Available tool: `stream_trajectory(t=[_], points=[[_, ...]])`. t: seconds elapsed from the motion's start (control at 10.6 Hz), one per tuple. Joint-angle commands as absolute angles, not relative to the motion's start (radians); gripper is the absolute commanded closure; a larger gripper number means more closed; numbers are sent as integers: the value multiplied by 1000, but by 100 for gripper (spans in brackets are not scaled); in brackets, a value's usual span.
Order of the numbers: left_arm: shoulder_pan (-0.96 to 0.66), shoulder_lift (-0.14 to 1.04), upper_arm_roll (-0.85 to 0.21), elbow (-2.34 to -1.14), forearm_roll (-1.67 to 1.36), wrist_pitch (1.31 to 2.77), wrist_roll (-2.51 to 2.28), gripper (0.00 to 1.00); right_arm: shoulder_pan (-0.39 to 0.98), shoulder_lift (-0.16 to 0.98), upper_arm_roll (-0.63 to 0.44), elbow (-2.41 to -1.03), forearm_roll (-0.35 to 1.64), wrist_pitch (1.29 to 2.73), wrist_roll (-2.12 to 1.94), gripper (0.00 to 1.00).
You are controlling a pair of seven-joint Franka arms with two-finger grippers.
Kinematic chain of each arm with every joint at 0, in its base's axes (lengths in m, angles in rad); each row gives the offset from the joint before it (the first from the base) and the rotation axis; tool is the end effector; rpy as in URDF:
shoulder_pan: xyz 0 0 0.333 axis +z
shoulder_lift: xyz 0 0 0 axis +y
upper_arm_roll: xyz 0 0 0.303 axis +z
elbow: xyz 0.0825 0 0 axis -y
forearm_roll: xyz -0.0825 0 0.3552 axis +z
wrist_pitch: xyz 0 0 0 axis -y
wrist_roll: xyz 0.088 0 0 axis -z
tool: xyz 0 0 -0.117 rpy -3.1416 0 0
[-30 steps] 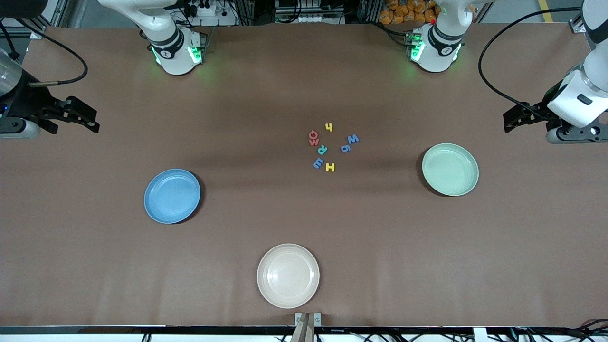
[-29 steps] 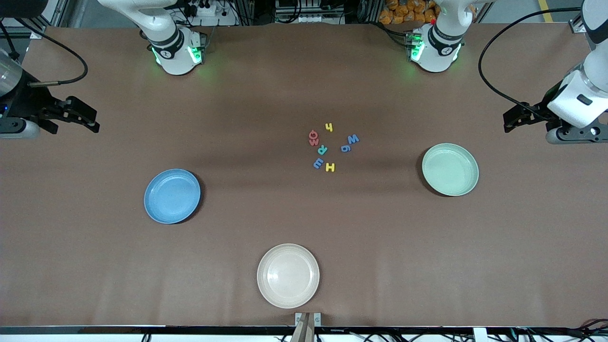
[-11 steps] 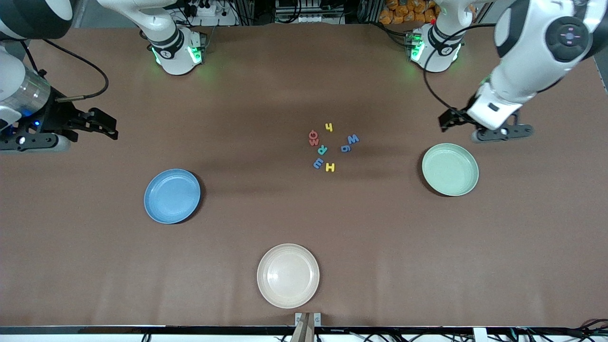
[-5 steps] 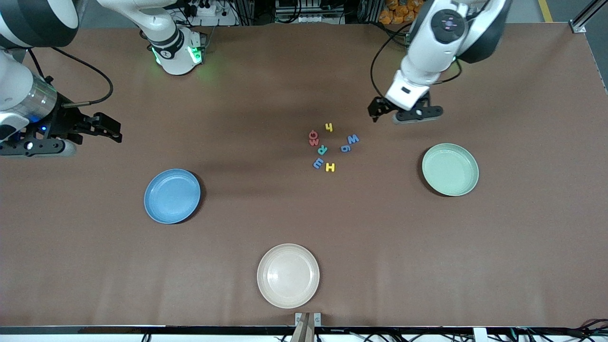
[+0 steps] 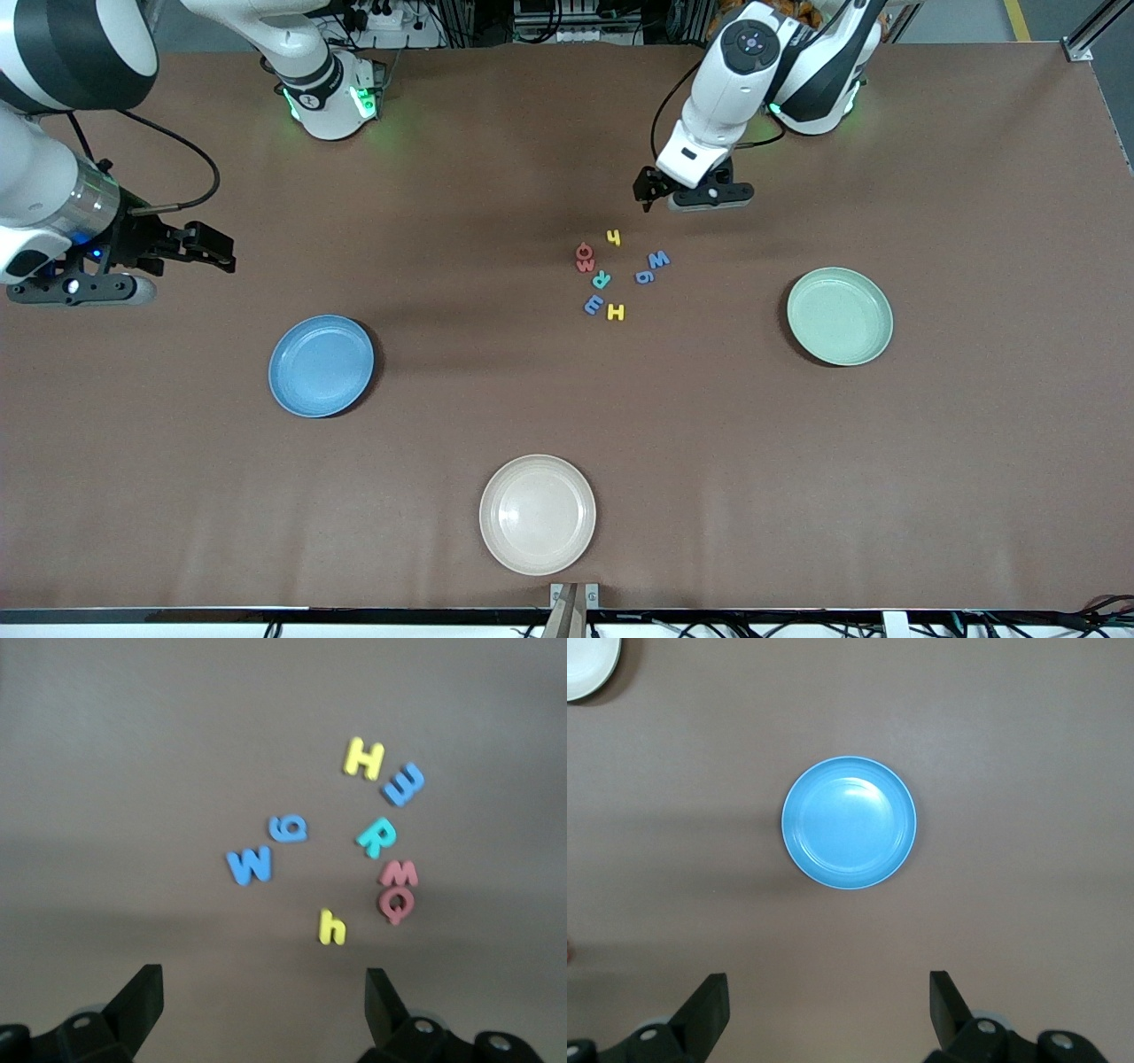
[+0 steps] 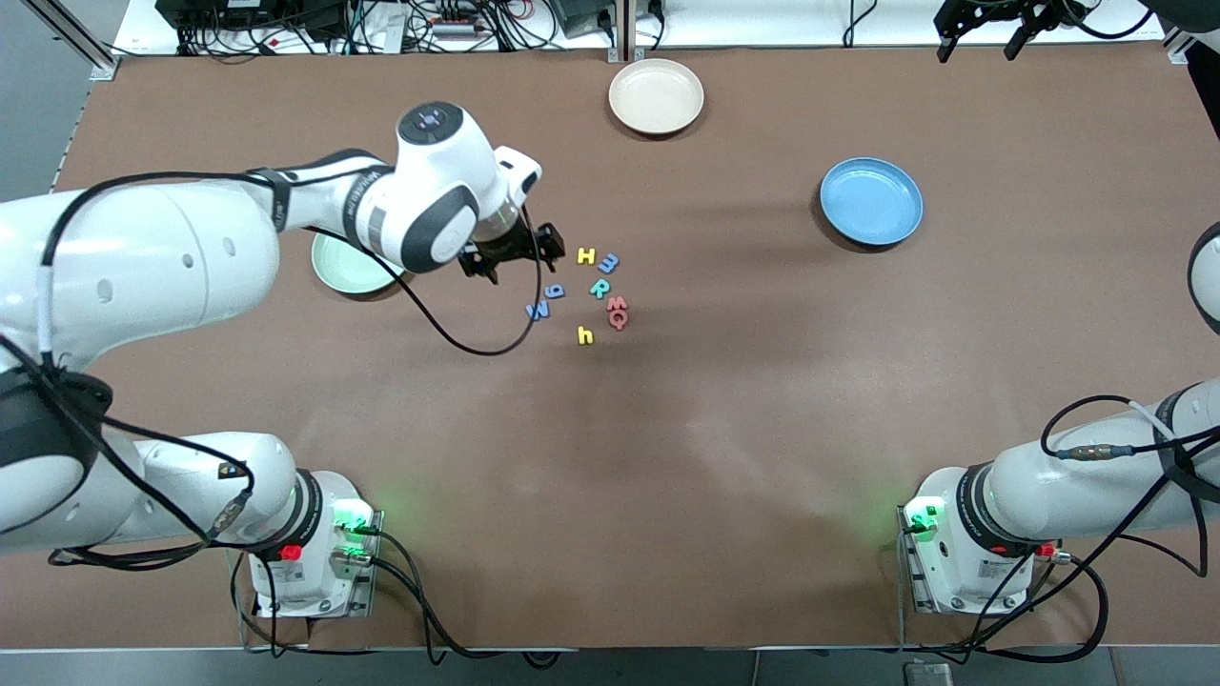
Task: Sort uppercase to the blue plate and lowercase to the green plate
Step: 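Move the left gripper over the cluster of foam letters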
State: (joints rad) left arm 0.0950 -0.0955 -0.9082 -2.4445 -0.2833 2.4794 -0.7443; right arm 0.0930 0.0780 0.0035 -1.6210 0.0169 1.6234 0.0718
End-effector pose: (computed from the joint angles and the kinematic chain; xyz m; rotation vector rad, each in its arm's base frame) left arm 0.3212 -0.3388 0.3302 2.9850 0.2167 -0.0073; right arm 0.5449 0.0546 0.5418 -3.1284 -0.0362 0.1201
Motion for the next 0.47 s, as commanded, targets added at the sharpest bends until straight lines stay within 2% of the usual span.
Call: stream_trajectory(t=[0.0,0.38], points=[[77,23,-922,-2451,-290,2581,-752,0,89,78,3,-1626,21,1644,89,0],[55,92,-922,-2444,-129,2608,-869,0,94,87,2,-1625,21,1640,89,0]])
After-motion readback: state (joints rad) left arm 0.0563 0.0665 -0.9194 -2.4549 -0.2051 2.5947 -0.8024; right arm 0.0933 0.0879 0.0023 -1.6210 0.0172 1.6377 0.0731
